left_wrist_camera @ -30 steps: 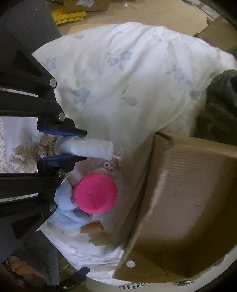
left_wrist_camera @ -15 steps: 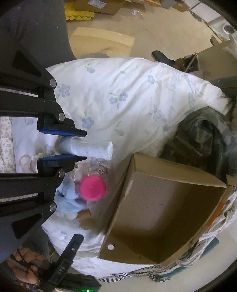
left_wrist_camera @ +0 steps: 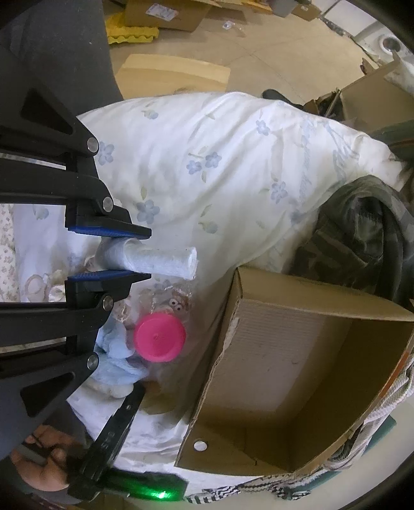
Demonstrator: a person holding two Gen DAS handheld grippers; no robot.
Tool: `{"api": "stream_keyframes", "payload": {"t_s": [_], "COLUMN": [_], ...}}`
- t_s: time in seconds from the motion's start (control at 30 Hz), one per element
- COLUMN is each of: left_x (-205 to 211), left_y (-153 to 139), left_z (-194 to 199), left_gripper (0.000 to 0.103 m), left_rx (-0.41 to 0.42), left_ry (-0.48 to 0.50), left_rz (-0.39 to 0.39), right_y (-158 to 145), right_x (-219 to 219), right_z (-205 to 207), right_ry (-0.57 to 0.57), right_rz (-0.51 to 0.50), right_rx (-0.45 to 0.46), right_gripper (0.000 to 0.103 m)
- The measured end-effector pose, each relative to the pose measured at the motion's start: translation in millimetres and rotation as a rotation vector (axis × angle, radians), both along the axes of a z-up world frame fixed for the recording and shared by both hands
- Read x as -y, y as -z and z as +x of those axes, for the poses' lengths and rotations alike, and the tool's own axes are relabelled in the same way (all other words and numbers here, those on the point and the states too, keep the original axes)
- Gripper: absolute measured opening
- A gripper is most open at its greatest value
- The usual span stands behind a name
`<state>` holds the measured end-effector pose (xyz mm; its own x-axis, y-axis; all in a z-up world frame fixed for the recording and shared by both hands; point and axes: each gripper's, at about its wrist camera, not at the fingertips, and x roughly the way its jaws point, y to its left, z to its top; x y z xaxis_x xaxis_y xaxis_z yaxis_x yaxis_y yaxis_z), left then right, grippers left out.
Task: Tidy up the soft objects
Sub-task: 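Grasp the white sock with the left tool while the right tool grasps the tan tube, then carry the sock and tube into the box and open both tools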
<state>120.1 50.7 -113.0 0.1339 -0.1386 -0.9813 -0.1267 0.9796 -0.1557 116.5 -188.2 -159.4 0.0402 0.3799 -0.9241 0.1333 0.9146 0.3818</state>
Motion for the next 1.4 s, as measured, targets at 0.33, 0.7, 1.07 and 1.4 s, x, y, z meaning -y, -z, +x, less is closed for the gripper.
{"api": "stream_keyframes", "payload": {"t_s": [0.33, 0.7, 1.07, 1.4], "left_x": [-1, 4, 38, 65], "left_y": [-18, -52, -117, -101], "left_z": [-1, -8, 28, 69], "left_gripper": [0.016, 0.016, 0.016, 0.016], "left_rx": [0.090, 0.206, 0.356, 0.394], "left_ry": [-0.012, -0.005, 0.091, 0.173], "left_rz": [0.018, 0.059, 0.070, 0.056], "right_y": [-44, -89, -140, -126], "right_x": [15, 4, 17, 25], "right_z": [-20, -21, 7, 37], "right_ry": [0.006, -0.003, -0.017, 0.025], "right_rz": [0.066, 0.146, 0.103, 0.090], "right_rx": [0.143, 0.255, 0.432, 0.514], "right_gripper": [0.010, 0.010, 0.010, 0.010]}}
